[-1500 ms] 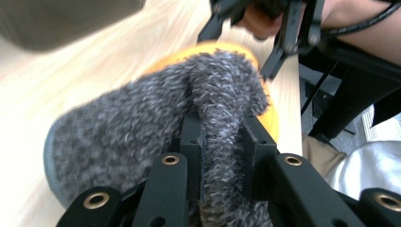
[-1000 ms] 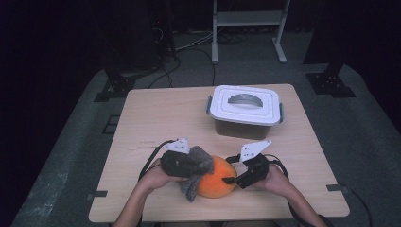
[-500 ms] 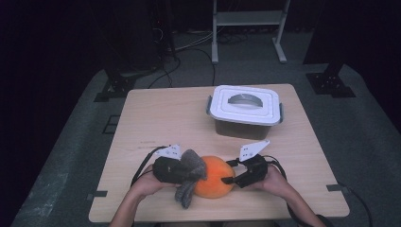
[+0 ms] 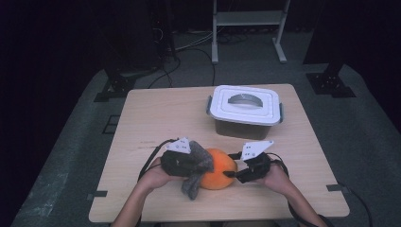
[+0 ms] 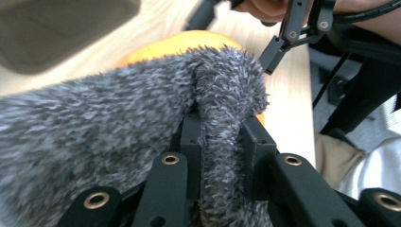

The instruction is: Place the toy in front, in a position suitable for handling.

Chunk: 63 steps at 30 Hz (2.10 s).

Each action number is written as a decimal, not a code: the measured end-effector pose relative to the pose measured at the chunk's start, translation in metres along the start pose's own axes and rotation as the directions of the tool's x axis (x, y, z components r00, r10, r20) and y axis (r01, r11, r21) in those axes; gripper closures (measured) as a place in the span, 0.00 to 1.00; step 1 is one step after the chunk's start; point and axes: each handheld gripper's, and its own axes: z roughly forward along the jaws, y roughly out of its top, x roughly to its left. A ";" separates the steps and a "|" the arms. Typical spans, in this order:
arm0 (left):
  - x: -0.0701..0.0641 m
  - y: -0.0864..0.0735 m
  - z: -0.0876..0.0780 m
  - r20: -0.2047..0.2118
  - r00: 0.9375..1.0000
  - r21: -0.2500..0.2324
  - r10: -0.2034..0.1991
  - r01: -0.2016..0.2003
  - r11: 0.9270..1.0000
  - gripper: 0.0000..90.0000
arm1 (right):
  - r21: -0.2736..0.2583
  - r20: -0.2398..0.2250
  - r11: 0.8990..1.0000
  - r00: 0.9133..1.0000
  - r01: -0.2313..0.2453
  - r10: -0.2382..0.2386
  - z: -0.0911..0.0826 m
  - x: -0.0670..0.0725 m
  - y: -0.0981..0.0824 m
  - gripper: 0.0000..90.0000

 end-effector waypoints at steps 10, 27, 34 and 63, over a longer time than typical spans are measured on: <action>-0.007 -0.004 -0.002 0.067 0.998 0.050 0.008 -0.012 0.999 0.82 | 0.021 -0.076 0.994 0.991 -0.107 0.108 0.006 -0.008 -0.011 0.37; 0.000 0.005 0.000 -0.017 1.000 0.000 0.013 -0.013 1.000 0.82 | -0.001 0.008 1.000 1.000 -0.019 0.019 0.002 0.000 -0.003 0.30; -0.012 0.004 0.006 0.048 0.998 0.080 0.048 -0.052 0.995 0.82 | -0.019 -0.067 0.989 0.988 -0.143 0.142 0.004 -0.011 -0.008 0.22; 0.003 -0.012 -0.024 -0.004 1.000 0.023 -0.014 0.014 1.000 0.83 | -0.008 -0.048 0.993 0.992 0.115 -0.116 0.005 0.009 -0.004 0.52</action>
